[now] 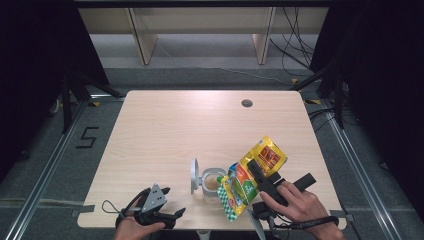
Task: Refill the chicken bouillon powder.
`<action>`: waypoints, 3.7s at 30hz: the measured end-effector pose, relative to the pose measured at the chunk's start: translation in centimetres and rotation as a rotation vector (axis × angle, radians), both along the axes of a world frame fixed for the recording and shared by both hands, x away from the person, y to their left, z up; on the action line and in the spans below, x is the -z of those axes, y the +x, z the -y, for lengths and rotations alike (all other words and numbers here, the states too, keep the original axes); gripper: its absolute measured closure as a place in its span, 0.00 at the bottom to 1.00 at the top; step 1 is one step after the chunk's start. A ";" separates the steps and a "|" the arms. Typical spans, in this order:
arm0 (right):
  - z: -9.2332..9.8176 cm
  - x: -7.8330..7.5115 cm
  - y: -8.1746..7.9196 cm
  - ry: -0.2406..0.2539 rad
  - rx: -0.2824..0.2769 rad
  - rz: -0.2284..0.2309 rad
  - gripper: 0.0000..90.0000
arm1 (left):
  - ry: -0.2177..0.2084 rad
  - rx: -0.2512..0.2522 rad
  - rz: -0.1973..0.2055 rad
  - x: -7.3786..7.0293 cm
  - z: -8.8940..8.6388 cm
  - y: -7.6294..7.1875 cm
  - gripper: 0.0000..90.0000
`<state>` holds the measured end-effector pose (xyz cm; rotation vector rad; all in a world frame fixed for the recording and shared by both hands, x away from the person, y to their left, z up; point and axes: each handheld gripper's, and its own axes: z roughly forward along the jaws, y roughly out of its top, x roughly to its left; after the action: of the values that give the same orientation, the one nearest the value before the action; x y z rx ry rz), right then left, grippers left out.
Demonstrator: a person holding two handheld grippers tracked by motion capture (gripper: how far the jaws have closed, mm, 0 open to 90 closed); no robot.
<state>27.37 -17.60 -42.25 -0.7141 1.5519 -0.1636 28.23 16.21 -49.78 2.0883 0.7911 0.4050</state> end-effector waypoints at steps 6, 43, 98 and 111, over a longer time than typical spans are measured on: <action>-0.1 -0.1 -0.1 -0.003 -0.017 0.024 0.54 | -0.008 -0.004 0.000 0.0 0.1 0.0 0.20; 0.2 -0.2 0.0 -0.004 -0.003 -0.002 0.57 | -0.008 -0.003 0.014 -0.1 0.0 0.0 0.20; -0.3 -0.4 -0.9 0.013 -0.043 0.017 0.58 | 0.019 0.004 0.012 -0.2 -0.2 0.1 0.20; 0.1 -0.4 -0.6 0.014 -0.028 0.018 0.58 | 0.035 0.004 0.007 -0.1 -0.2 0.2 0.20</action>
<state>26.81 -17.73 -41.81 -0.7219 1.5241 -0.1377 28.40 16.45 -49.69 2.1197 0.7804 0.4271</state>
